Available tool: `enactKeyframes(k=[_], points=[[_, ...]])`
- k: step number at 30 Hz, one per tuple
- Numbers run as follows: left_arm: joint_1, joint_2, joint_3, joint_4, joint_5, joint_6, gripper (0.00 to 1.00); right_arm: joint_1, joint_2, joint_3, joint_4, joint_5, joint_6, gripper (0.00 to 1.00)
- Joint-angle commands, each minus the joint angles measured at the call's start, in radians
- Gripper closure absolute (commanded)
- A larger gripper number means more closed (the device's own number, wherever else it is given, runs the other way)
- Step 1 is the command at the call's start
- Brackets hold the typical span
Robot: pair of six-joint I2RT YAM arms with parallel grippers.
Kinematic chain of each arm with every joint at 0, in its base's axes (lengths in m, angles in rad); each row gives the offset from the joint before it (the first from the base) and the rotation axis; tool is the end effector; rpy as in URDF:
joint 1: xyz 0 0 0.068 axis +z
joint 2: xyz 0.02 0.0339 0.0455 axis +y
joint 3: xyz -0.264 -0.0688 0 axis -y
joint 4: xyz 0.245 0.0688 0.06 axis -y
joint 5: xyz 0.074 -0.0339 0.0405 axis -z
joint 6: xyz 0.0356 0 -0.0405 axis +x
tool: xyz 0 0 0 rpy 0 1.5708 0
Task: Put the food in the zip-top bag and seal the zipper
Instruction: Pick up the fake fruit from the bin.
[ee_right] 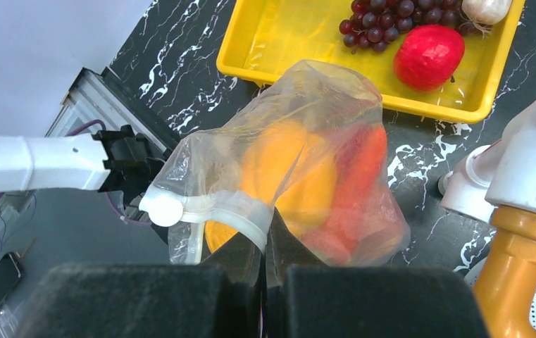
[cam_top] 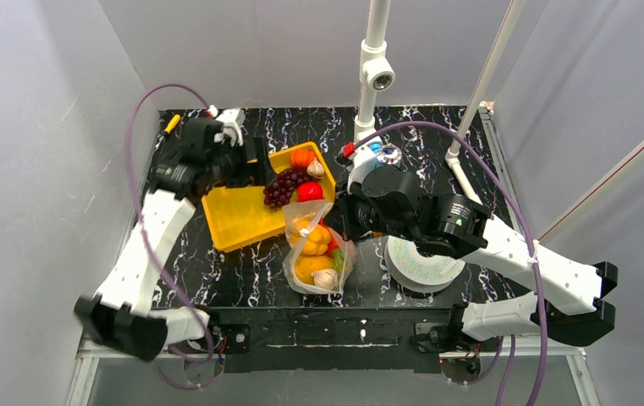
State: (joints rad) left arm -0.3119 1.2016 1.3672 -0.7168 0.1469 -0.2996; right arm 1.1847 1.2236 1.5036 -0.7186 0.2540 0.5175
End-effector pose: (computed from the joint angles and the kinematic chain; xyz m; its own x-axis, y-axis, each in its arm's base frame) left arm 0.2359 -0.0815 0.4021 -0.6009 -0.1130 -0.7913 0.2563 0.9104 -0.3247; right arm 0.1014 0.2257 0.4411 -0.5402 -0.0573 -0.8396 -0.6257 0.6945 0.3551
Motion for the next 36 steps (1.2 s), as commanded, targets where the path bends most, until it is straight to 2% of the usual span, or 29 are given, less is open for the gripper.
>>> enactKeyframes(k=[1, 6, 11, 12, 15, 16, 21, 29, 36], points=[[0.020, 0.246, 0.117, 0.032, 0.224, 0.043, 0.04, -0.008, -0.045, -0.014, 0.080, -0.023, -0.019, 0.99], [0.023, 0.489, 0.216, -0.019, 0.266, 0.032, 0.15, -0.011, -0.059, -0.039, 0.093, -0.008, 0.011, 0.99], [0.023, 0.541, 0.099, 0.163, 0.308, -0.026, 0.17, -0.013, -0.061, -0.038, 0.082, 0.007, 0.015, 0.99], [0.023, 0.544, 0.062, 0.216, 0.315, -0.048, 0.16, -0.013, -0.061, -0.035, 0.075, 0.009, 0.012, 0.99], [0.013, 0.549, 0.015, 0.303, 0.335, -0.086, 0.03, -0.015, -0.061, -0.036, 0.057, 0.018, 0.006, 0.99], [0.004, 0.543, -0.008, 0.338, 0.316, -0.088, 0.02, -0.014, -0.062, -0.036, 0.055, 0.021, 0.005, 0.99], [-0.013, 0.544, -0.067, 0.430, 0.264, -0.102, 0.02, -0.016, -0.064, -0.036, 0.057, 0.029, 0.005, 0.99], [-0.048, 0.631, -0.083, 0.499, 0.299, -0.150, 0.14, -0.016, -0.061, -0.035, 0.055, 0.029, 0.002, 0.99], [-0.061, 0.677, -0.104, 0.542, 0.271, -0.116, 0.05, -0.016, -0.070, -0.055, 0.075, 0.016, 0.006, 0.99]])
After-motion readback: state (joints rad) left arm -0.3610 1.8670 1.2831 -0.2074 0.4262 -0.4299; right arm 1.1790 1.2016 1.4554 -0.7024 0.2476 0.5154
